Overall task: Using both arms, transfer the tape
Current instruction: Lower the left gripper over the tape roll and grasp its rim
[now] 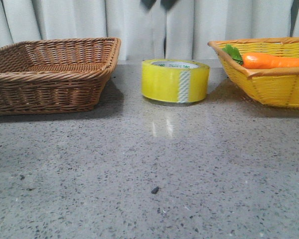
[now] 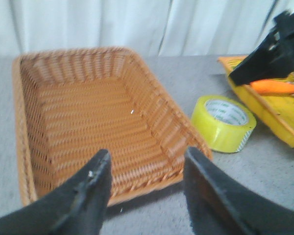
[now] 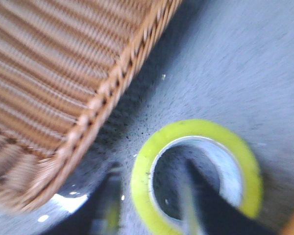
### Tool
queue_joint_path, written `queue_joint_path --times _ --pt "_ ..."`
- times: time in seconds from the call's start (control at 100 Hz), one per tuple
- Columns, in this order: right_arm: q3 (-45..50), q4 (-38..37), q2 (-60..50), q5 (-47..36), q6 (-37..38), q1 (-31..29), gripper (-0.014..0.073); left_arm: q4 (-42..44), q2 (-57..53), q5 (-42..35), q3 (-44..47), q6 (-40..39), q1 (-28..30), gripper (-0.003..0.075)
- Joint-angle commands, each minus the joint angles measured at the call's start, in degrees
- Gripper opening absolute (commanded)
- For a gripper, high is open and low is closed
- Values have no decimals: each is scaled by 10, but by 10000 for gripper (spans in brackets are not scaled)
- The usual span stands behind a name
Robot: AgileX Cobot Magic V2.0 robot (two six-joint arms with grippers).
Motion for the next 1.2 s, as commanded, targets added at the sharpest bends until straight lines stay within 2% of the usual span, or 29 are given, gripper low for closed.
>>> queue_joint_path --times 0.0,0.07,0.16,0.28,0.46,0.57,0.77,0.89,0.96,1.04,1.19 --pt "-17 7 -109 -10 -2 -3 -76 -62 42 -15 -61 60 0 315" --pt "-7 7 -174 -12 -2 2 -42 -93 85 0 -97 85 -12 315" --pt "19 7 -260 -12 -2 4 -39 -110 154 14 -146 97 -42 315" --pt "98 3 -378 -31 -2 4 -39 -107 258 22 -213 98 -99 315" --pt "256 -10 -556 -175 -2 3 -39 -93 423 35 -338 98 -179 315" --pt "334 -20 -641 -229 44 3 -39 -72 521 57 -428 97 -202 315" --pt "352 -132 -715 -136 122 3 -39 -50 681 113 -574 79 -205 316" --pt "352 -145 -734 -95 127 3 -39 20 743 147 -641 38 -208 336" --pt "352 -145 -737 -74 128 3 -39 65 762 152 -657 26 -211 384" --pt "352 -145 -737 -59 128 3 -39 70 773 142 -656 26 -211 440" --pt "352 -145 -737 -59 128 3 -39 65 795 124 -655 26 -211 449"
